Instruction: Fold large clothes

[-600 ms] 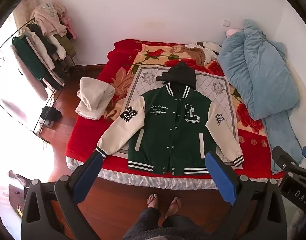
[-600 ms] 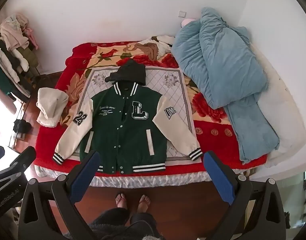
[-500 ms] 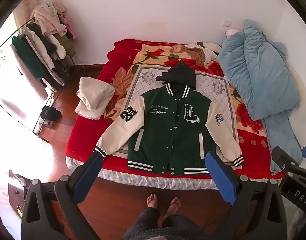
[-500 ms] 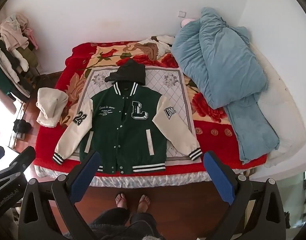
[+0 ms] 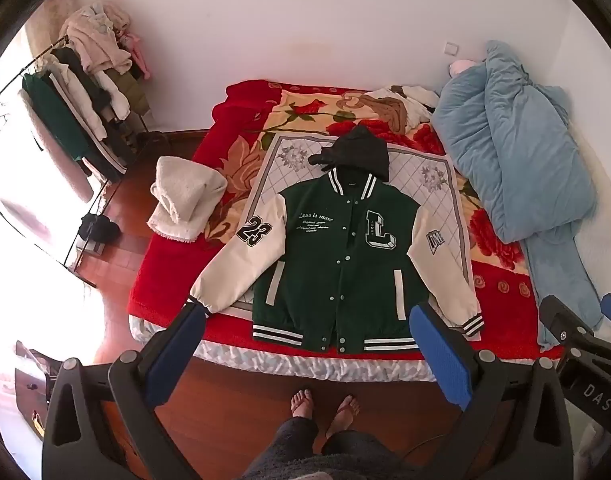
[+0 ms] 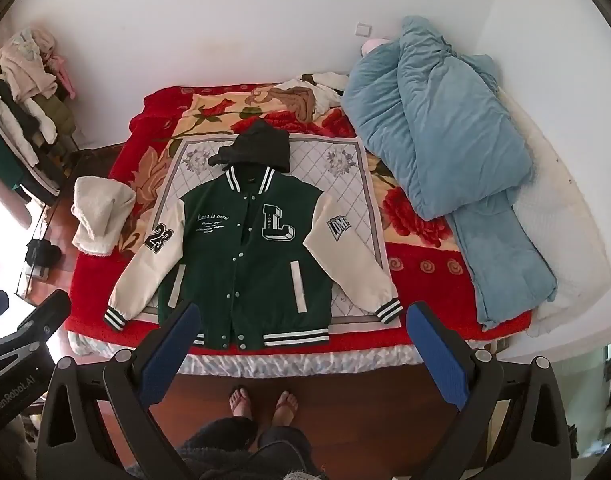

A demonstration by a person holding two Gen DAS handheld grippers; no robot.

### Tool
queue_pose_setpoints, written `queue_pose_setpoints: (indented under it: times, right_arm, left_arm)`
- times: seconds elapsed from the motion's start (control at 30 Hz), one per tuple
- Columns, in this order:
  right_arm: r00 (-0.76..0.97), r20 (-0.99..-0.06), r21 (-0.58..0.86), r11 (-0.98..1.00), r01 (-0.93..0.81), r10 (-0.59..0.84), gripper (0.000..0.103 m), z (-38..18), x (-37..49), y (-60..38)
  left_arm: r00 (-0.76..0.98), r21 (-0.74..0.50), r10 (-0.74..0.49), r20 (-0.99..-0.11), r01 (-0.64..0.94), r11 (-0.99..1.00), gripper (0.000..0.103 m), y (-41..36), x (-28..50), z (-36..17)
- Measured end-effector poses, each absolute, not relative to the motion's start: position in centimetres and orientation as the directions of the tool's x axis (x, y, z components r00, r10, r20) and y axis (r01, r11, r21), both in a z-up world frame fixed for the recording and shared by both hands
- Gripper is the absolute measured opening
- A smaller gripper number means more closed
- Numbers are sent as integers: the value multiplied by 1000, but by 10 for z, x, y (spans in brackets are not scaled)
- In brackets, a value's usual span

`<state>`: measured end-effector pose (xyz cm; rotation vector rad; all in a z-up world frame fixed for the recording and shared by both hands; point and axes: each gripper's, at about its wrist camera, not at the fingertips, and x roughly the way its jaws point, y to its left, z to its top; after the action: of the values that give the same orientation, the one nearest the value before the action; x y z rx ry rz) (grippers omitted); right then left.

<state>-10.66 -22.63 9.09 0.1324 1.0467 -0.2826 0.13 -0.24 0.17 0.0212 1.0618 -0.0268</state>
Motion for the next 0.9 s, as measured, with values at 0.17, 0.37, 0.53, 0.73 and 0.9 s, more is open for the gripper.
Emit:
queue_pose_setpoints:
  times: [0.17, 0.37, 0.53, 0.73, 0.9]
  right_arm:
    - [469, -868, -26, 956, 291, -166, 103, 88, -109, -227]
    - [471, -867, -25, 957, 288, -165, 103, 89, -109, -229]
    - [474, -865, -23, 957, 290, -165, 103, 94, -109, -232]
    - [475, -864, -25, 958, 287, -165, 103, 92, -111, -230]
    - [476, -864, -22, 958, 287, -163, 103, 95, -109, -230]
  left_arm:
    - [486, 2, -14, -874, 33, 999, 103, -2, 2, 2]
    - [488, 3, -14, -873, 33, 999, 103, -8, 3, 6]
    - [489, 3, -14, -872, 33, 999, 103, -11, 6, 7]
    - [488, 7, -10, -873, 33, 999, 103, -12, 6, 9]
    - [490, 5, -12, -872, 35, 999, 103, -12, 7, 9]
